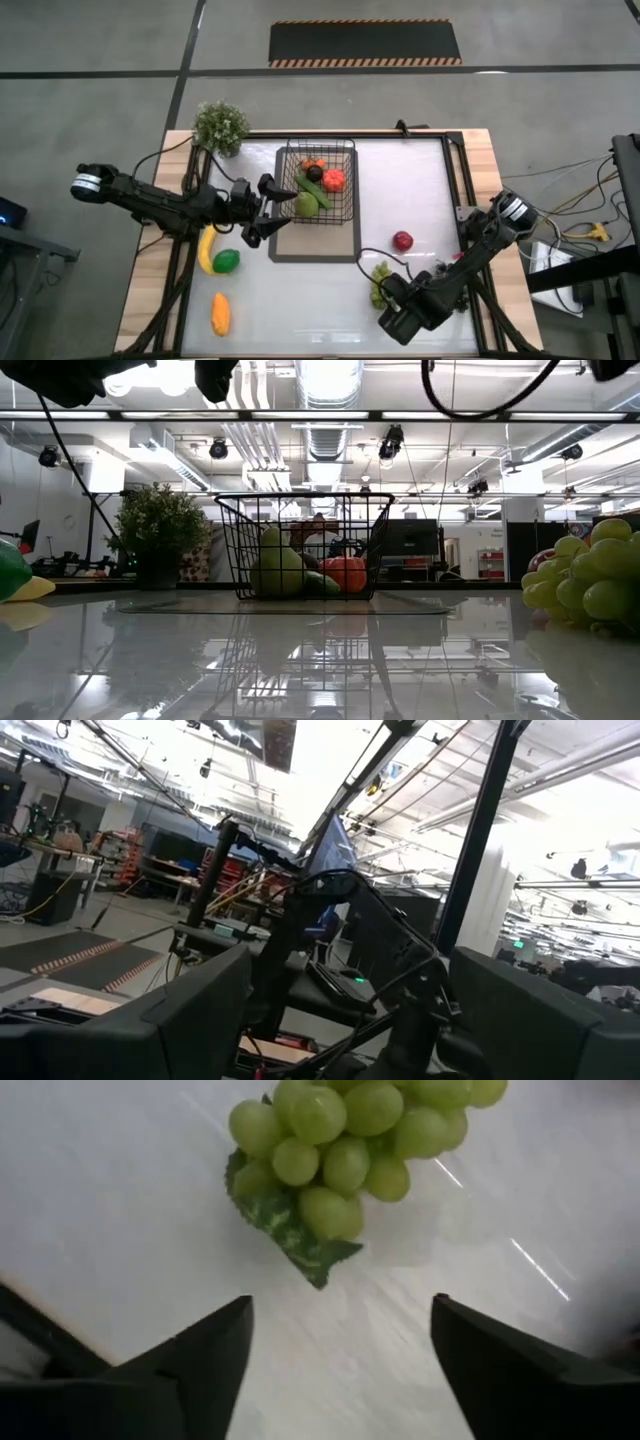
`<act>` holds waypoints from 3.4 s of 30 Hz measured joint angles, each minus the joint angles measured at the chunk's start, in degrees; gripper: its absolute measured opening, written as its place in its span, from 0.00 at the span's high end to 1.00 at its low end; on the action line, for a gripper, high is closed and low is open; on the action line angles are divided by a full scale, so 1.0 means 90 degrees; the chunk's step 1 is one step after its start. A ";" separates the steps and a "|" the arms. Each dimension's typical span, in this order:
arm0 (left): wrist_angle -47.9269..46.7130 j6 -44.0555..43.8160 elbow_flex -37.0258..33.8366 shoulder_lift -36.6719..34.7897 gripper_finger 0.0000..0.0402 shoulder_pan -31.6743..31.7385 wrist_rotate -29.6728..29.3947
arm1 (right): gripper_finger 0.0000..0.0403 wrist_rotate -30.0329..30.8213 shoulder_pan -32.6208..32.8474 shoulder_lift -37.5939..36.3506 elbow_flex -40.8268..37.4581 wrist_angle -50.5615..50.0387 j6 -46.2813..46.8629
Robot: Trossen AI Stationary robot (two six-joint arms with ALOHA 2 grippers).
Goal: Build produce basket
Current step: Put the green grapes into the black wire basket
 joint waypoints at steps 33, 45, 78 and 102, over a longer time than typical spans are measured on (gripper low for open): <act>0.0061 0.0493 0.0031 -0.0022 0.19 0.0033 -0.0072 | 0.53 0.0324 -0.0454 0.0916 -0.0011 0.0705 0.0764; 0.0063 0.0636 0.0029 -0.0041 0.19 0.0036 -0.0074 | 0.82 0.0273 -0.0440 0.0888 -0.0011 0.0741 0.0396; 0.0104 0.0799 0.0030 -0.0231 0.19 0.0045 -0.0074 | 0.91 0.1549 -0.0499 0.0198 0.1270 0.0101 -0.3211; -0.0012 0.1631 -0.0107 -0.0741 0.19 0.0044 -0.0053 | 0.91 -0.0173 -0.3392 -0.0422 0.2761 0.0093 -0.5666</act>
